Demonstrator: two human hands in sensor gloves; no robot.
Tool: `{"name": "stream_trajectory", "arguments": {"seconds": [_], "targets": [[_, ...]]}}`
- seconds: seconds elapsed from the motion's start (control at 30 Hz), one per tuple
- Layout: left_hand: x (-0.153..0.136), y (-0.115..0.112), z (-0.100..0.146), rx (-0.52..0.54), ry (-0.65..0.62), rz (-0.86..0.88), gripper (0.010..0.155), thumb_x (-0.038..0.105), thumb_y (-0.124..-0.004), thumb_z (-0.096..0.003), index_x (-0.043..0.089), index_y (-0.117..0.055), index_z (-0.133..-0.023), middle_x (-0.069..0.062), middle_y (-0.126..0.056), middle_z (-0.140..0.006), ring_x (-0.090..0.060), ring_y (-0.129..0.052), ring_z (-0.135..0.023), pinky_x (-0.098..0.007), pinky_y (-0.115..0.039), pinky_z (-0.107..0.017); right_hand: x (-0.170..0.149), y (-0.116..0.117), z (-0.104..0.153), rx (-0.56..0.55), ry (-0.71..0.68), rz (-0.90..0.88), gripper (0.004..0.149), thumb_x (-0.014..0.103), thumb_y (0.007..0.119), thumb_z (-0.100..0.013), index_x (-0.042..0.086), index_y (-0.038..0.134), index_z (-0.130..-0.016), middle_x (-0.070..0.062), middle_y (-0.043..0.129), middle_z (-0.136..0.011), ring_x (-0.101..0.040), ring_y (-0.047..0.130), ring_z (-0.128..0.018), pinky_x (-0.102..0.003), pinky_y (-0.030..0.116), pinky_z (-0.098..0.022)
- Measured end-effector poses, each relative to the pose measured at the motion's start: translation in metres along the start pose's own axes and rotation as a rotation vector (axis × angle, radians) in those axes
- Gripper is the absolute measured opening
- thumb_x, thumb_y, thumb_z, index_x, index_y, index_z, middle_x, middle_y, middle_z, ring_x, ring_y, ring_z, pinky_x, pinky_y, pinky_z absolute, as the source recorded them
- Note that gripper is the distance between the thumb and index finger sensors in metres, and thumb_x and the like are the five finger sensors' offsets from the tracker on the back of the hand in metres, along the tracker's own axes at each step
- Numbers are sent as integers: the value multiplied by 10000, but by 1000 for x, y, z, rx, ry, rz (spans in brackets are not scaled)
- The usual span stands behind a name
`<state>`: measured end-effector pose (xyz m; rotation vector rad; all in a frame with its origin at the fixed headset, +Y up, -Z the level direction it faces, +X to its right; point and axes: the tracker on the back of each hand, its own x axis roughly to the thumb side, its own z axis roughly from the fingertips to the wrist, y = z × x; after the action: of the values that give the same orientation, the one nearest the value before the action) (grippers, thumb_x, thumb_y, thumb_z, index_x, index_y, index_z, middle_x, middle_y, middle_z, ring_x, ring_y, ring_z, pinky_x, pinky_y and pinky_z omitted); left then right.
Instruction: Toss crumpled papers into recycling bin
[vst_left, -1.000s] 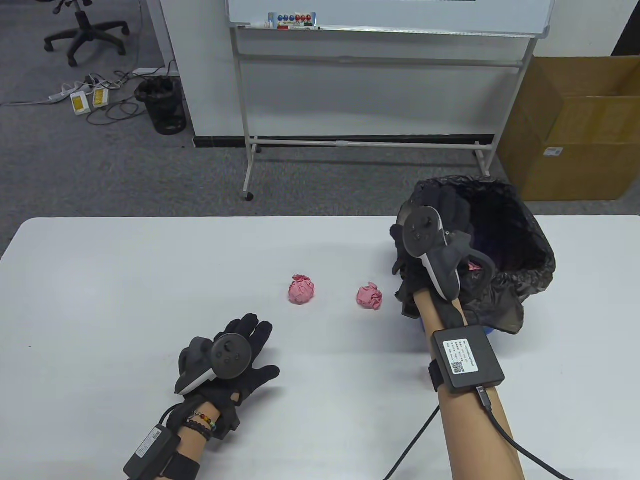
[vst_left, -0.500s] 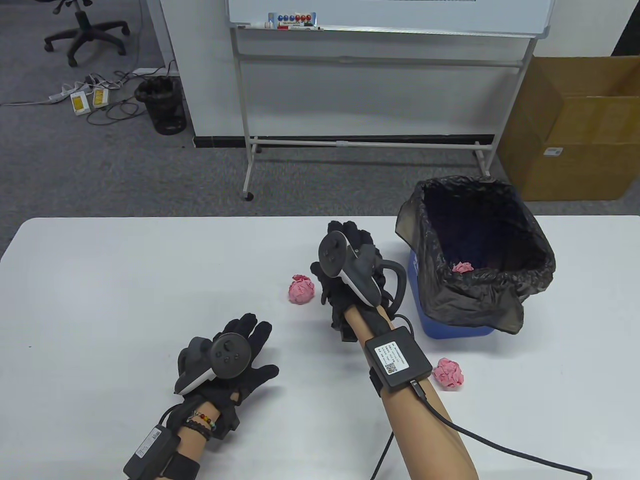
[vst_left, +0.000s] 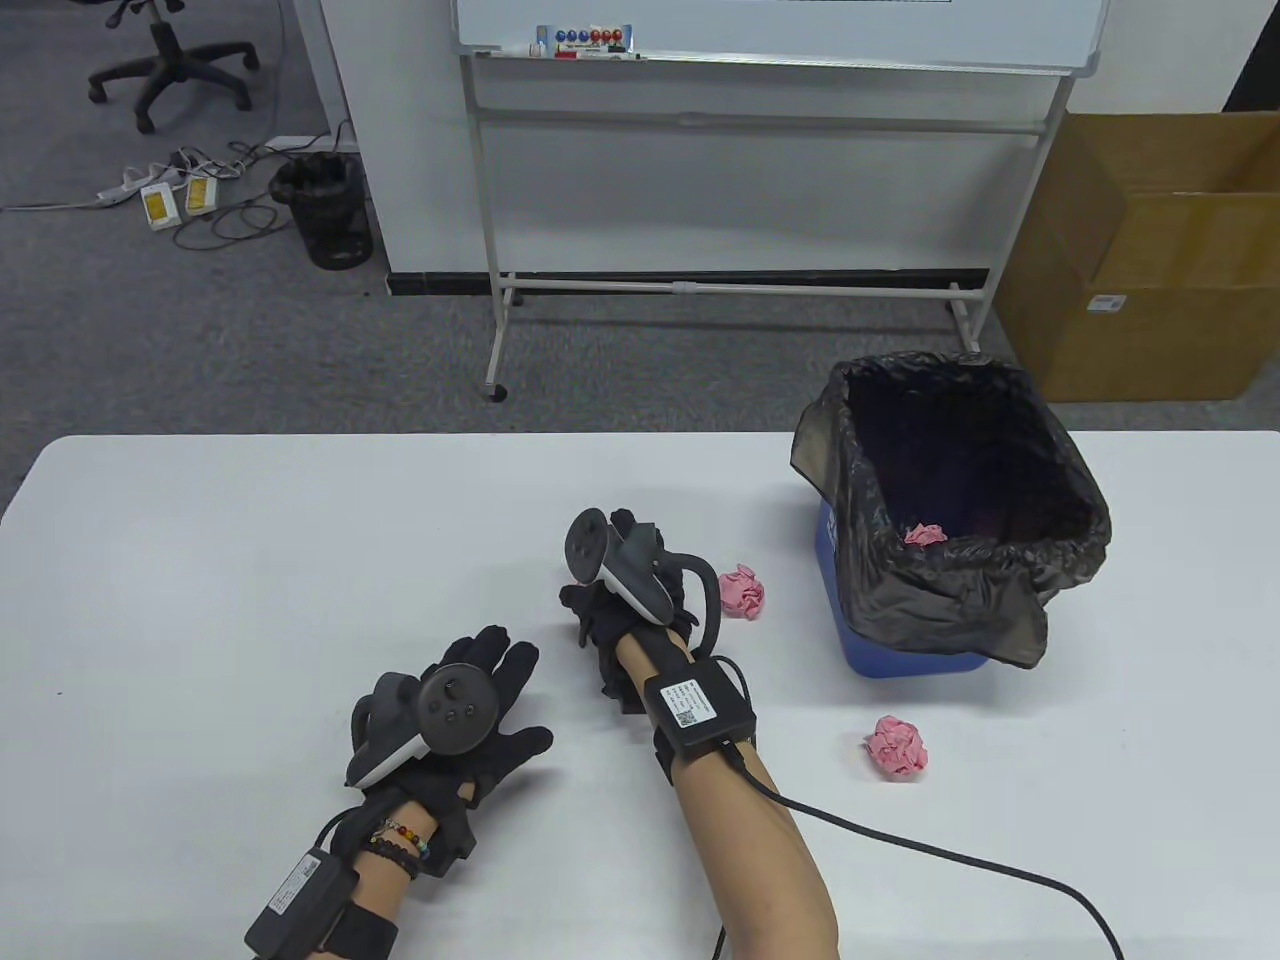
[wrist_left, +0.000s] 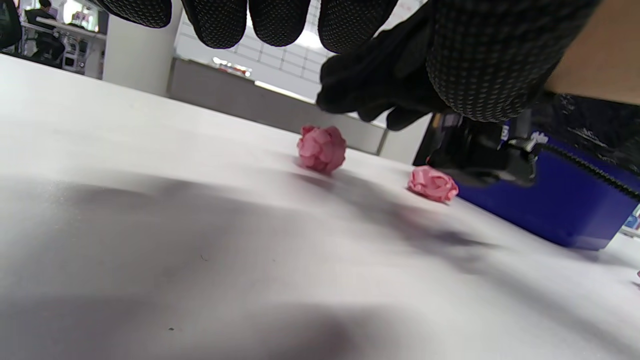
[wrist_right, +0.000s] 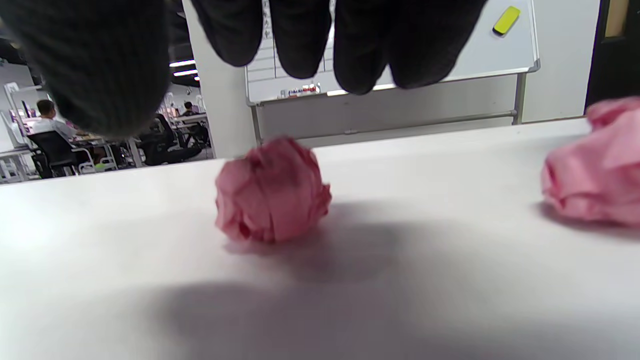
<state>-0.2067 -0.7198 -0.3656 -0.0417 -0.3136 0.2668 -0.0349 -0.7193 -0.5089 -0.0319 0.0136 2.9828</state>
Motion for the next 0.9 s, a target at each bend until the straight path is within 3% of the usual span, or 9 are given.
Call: {"name": "stream_trajectory", "arguments": {"seconds": [0.13, 0.27, 0.5, 0.7, 0.9], "targets": [[0, -1, 0, -6, 1, -5, 853, 575, -818, -427, 211, -483, -1122, -177, -389, -1227, -487, -464, -1104, -682, -481, -740, 3, 15, -8, 26, 15, 11, 847, 553, 869, -326, 375, 489, -1062, 6, 533, -1163, -331, 645, -1071, -481, 649, -728], [0, -1, 0, -8, 2, -5, 854, 575, -819, -427, 208, -486, -1122, -179, -389, -1227, -488, -464, -1103, -683, -480, -740, 7, 29, -13, 51, 34, 88, 809, 520, 871, -338, 414, 493, -1046, 6, 563, -1153, -343, 772, -1003, -434, 762, -661], [2, -1, 0, -11, -1, -8, 850, 573, -820, -426, 209, -492, -1121, -180, -392, -1226, -486, -463, -1104, -681, -478, -742, 6, 36, -15, -61, 58, 115, 686, 414, 933, -315, 353, 713, -962, -20, 784, -1015, -243, 988, -792, -262, 910, -510], [3, -2, -1, -14, -5, -6, 850, 578, -815, -427, 214, -489, -1122, -175, -388, -1228, -480, -460, -1107, -678, -476, -744, -2, 23, -8, -89, 41, 71, 644, 391, 941, -306, 305, 781, -923, -50, 870, -946, -238, 1044, -720, -230, 945, -469], [6, -3, 0, -18, -15, -11, 851, 577, -816, -426, 212, -490, -1122, -176, -388, -1228, -482, -459, -1106, -678, -476, -744, -20, -10, 9, -72, 30, -13, 647, 404, 937, -313, 292, 779, -930, -63, 877, -942, -243, 1048, -716, -231, 947, -468]]}}
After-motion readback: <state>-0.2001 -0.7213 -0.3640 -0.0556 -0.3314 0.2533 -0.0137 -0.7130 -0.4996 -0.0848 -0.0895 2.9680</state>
